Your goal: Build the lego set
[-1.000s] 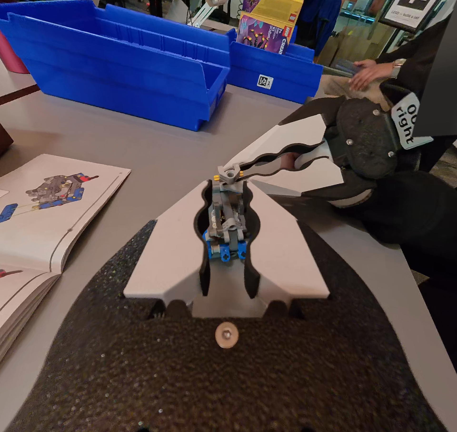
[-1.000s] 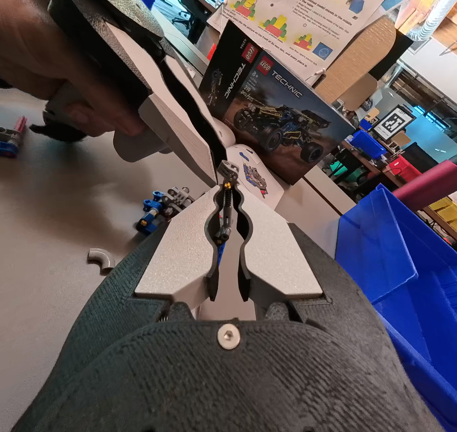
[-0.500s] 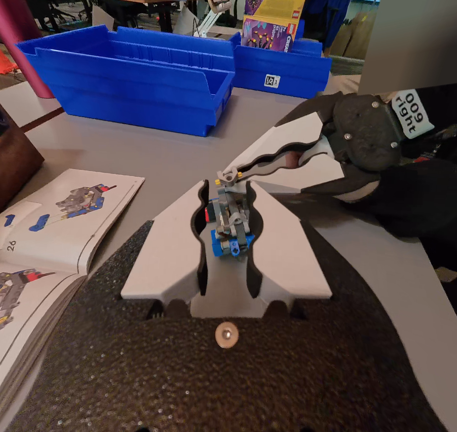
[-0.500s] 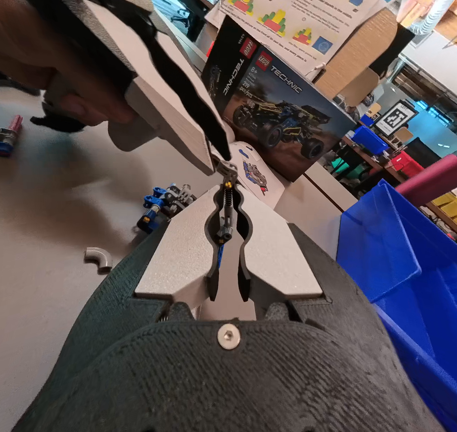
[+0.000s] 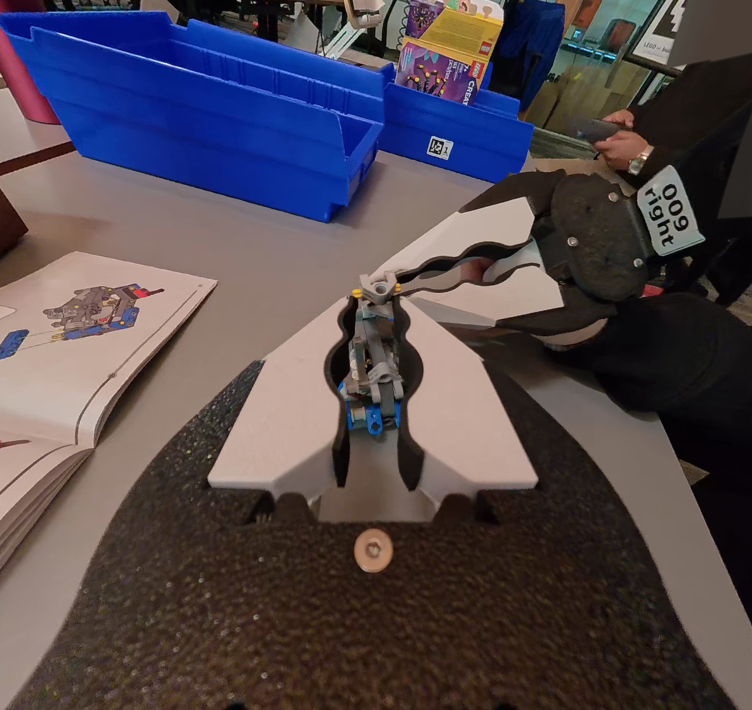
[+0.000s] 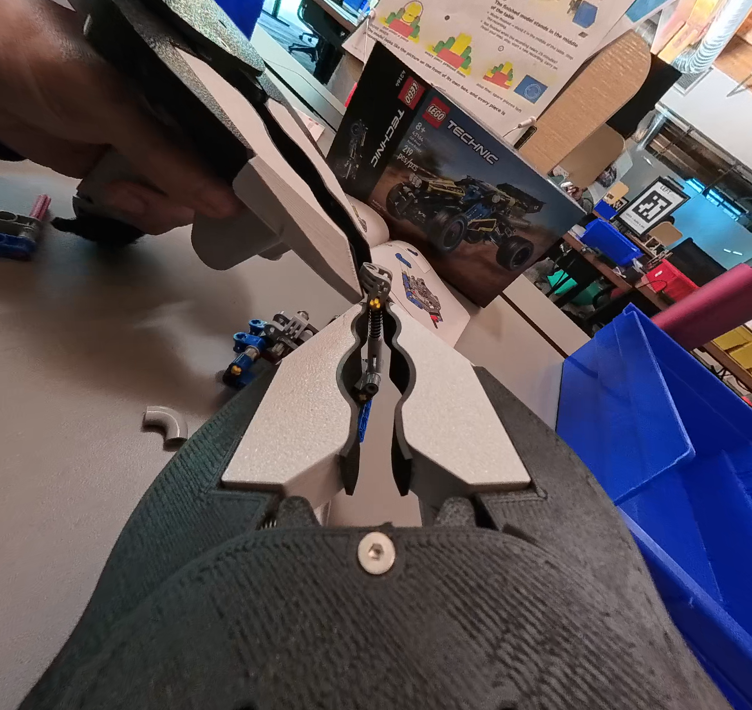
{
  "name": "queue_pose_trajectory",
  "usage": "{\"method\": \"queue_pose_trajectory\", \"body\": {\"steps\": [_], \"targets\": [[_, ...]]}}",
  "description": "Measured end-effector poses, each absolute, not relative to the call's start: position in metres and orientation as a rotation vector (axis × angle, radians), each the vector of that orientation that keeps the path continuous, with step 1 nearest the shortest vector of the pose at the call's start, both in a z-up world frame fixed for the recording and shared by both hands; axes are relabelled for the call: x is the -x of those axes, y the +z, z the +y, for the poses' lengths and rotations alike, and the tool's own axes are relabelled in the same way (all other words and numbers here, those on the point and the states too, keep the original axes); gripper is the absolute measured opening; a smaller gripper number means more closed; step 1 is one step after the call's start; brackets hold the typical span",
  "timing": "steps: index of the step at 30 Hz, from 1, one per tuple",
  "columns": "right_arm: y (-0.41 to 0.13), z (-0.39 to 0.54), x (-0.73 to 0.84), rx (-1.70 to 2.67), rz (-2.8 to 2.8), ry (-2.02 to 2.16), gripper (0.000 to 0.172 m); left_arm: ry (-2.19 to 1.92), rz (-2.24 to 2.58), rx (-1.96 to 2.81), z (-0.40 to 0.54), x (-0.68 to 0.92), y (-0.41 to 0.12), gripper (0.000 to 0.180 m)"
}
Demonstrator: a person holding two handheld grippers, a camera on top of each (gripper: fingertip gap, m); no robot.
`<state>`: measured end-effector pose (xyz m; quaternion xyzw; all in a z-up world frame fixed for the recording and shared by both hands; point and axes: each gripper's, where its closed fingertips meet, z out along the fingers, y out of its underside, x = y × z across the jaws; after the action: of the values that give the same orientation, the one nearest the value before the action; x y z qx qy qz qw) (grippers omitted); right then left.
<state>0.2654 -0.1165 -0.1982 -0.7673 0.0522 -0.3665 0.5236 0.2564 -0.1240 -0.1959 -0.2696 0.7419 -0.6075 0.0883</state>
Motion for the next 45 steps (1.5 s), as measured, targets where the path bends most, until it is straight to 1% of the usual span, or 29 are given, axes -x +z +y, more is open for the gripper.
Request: {"method": "queue_pose_trajectory", "body": {"steps": [7, 9, 12, 20, 25, 32, 41, 45], "targets": [[-0.201, -0.115, -0.264, 1.855, 0.095, -0.89, 0.004, -1.726, 2.186, 0.753, -0.121, -0.26, -0.198, 0.02], [-0.202, -0.115, -0.264, 1.861, 0.093, -0.892, 0.004, -1.698, 2.185, 0.692, -0.123, -0.258, -0.198, 0.014], [-0.201, -0.116, -0.264, 1.852, 0.093, -0.885, 0.004, -1.697, 2.174, 0.667, -0.123, -0.257, -0.196, 0.014], [-0.202, -0.114, -0.262, 1.854, 0.047, -0.917, 0.004, -1.841, 2.242, 0.831, -0.123, -0.255, -0.198, 0.016], [-0.204, -0.113, -0.261, 1.865, 0.041, -0.916, 0.003, -1.844, 2.234, 0.869, -0.124, -0.254, -0.198, 0.018], [-0.207, -0.115, -0.264, 1.887, 0.065, -0.924, 0.003, -1.763, 2.173, 0.952, -0.124, -0.257, -0.201, 0.016], [-0.206, -0.113, -0.262, 1.878, 0.055, -0.914, 0.004, -1.949, 2.172, 1.116, -0.123, -0.256, -0.198, 0.017], [-0.21, -0.112, -0.263, 1.912, 0.045, -0.924, 0.004, -1.781, 2.182, 1.018, -0.122, -0.257, -0.203, 0.016]]}}
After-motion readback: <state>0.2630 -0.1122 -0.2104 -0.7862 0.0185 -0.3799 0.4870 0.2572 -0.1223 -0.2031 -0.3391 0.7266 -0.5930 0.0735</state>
